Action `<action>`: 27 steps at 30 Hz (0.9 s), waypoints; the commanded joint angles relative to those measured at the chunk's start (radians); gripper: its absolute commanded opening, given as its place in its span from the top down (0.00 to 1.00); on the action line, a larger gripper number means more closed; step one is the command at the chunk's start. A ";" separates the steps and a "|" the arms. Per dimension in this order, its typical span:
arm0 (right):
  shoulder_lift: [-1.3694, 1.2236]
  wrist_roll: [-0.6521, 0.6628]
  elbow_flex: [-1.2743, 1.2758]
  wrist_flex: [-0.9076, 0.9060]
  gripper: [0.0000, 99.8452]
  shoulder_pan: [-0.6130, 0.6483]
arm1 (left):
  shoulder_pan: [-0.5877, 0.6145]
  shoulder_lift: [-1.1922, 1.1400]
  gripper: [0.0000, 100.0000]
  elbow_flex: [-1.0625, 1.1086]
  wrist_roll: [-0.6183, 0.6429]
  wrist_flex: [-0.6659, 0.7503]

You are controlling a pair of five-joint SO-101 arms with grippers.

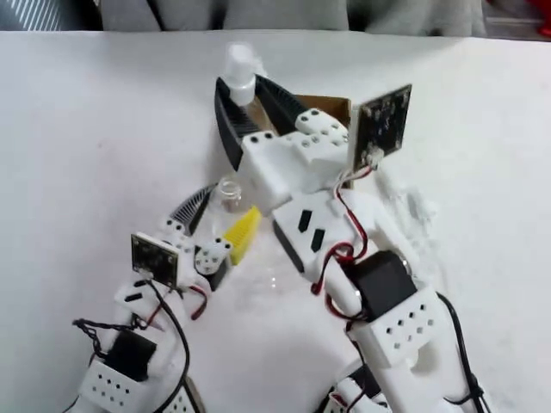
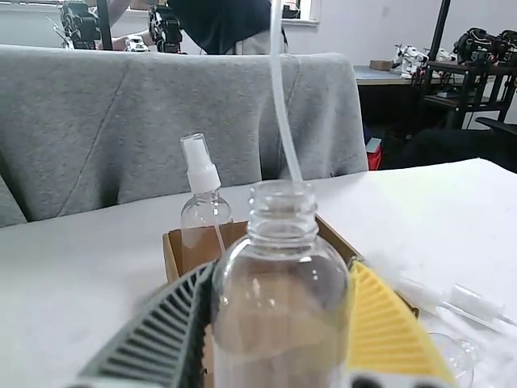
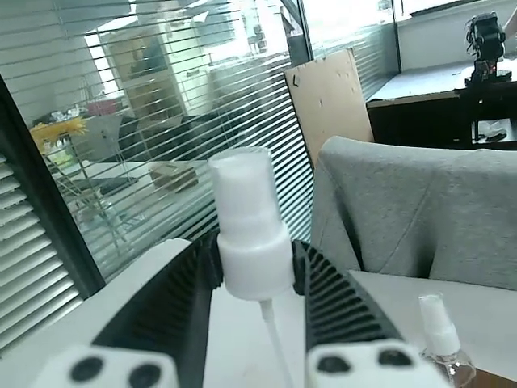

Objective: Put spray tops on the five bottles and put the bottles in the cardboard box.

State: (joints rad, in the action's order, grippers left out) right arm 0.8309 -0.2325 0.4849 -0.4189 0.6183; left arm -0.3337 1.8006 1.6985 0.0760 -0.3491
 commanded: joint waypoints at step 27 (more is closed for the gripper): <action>0.088 -0.002 0.020 0.050 0.98 0.068 | 0.010 0.024 0.90 -0.005 -0.011 -0.003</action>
State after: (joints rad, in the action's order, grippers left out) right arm 0.9014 -0.2325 0.5079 -0.3882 0.6767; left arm -0.3337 1.8006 1.6985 0.0760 -0.3491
